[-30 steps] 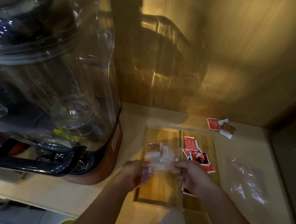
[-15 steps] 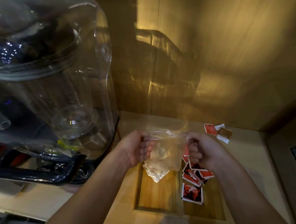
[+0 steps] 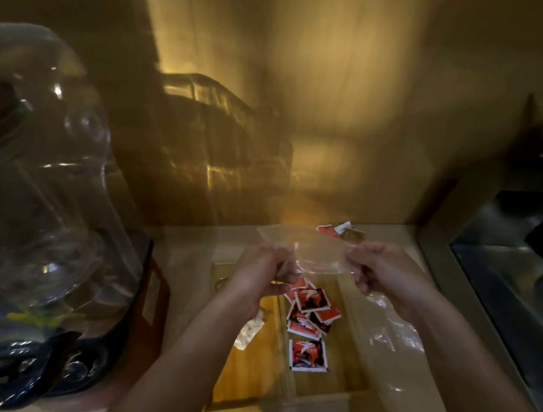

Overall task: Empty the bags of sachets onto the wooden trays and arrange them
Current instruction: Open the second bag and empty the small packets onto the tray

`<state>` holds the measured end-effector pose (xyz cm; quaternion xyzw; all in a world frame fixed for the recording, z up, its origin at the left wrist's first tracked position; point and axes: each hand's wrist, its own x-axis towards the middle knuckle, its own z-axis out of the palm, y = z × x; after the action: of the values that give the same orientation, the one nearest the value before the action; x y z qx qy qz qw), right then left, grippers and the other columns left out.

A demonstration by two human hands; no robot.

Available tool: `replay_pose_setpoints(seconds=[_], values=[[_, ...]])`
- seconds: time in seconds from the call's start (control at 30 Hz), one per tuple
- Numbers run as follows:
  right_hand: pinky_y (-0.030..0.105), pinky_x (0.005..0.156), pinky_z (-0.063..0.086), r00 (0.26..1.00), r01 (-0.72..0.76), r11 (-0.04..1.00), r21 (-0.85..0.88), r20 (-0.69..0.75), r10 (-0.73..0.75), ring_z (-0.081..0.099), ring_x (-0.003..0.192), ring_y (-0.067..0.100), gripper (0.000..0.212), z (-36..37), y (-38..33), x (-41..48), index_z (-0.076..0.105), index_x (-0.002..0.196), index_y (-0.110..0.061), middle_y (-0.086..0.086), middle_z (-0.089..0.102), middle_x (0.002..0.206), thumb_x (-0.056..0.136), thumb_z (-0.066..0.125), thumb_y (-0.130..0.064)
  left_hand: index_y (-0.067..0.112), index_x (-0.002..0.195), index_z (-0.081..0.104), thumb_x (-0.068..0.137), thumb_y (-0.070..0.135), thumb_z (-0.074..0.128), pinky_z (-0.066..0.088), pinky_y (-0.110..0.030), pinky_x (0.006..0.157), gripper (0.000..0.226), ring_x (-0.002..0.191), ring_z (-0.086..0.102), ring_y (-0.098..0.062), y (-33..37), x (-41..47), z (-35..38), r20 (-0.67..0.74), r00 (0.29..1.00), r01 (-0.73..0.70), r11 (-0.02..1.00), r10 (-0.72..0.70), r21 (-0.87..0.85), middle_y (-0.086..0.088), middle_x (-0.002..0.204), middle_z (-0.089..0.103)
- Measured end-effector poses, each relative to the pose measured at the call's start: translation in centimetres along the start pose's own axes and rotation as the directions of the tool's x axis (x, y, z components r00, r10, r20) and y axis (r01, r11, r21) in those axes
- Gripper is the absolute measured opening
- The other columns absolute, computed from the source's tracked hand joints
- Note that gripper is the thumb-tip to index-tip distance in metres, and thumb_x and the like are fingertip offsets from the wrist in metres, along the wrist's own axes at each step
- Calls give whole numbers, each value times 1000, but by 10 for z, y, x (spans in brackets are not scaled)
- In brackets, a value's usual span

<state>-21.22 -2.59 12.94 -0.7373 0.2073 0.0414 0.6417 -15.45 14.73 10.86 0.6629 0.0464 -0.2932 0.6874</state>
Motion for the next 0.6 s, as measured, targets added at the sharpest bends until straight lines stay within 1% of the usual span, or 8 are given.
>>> replay_pose_setpoints(seconds=[0.03,0.1,0.17,0.27,0.37,0.43,0.53,0.6], values=[[25,47,34,999,2,1000,-22,-39,-3,44,44,14,22,-10,3,-2,58,67,-10,3,50,52,89,55,-15,11,81,57,88,8,52,43,-17,42,9,44,53,-7,1,1,10,22,999,-27,999,27,30,-1,60,56],[26,50,37,991,4,999,-49,-130,-10,46,51,15,17,-29,11,-7,62,71,-8,5,52,57,88,57,-11,8,86,52,87,-5,47,38,-17,42,14,48,48,-10,-1,8,30,83,994,-79,996,75,44,-3,64,52],[26,52,38,977,10,998,-55,-214,-21,47,55,15,12,-47,21,-12,65,76,-5,7,54,63,86,59,-10,5,77,51,84,-15,42,32,-15,39,23,45,44,-9,-7,16,50,118,988,-110,993,103,53,-4,64,50],[24,54,38,949,3,999,-48,-314,-18,47,59,14,13,-70,41,-19,65,85,3,6,55,67,84,63,-10,15,58,51,82,-15,47,35,-16,42,39,47,45,-8,-24,30,80,135,983,-149,974,126,174,-3,62,54],[20,47,36,907,-24,1000,1,-420,22,44,55,14,8,-87,70,-23,66,76,-2,4,54,61,83,63,-5,14,60,49,83,-17,44,37,-17,42,39,52,45,-13,-48,44,106,151,984,-129,967,97,219,-5,61,51],[18,44,35,887,-48,999,22,-458,53,43,52,14,17,-95,94,-24,64,67,-10,4,52,56,83,63,-2,11,63,49,82,-20,41,40,-13,41,37,51,48,-13,-69,55,118,149,987,-93,972,62,216,-6,61,49],[12,41,37,878,-78,997,18,-472,77,45,49,11,19,-100,130,-27,65,66,-11,-1,54,53,82,63,0,19,64,52,72,-1,53,45,-30,63,21,63,53,-20,-105,67,129,181,983,-104,917,36,385,-2,64,54],[6,39,33,871,-102,995,0,-482,89,48,45,5,27,-101,153,-29,63,60,-13,-7,54,47,81,61,5,22,61,51,66,8,54,47,-41,69,15,72,55,-23,-127,71,132,198,980,-109,883,19,456,-1,63,54]])
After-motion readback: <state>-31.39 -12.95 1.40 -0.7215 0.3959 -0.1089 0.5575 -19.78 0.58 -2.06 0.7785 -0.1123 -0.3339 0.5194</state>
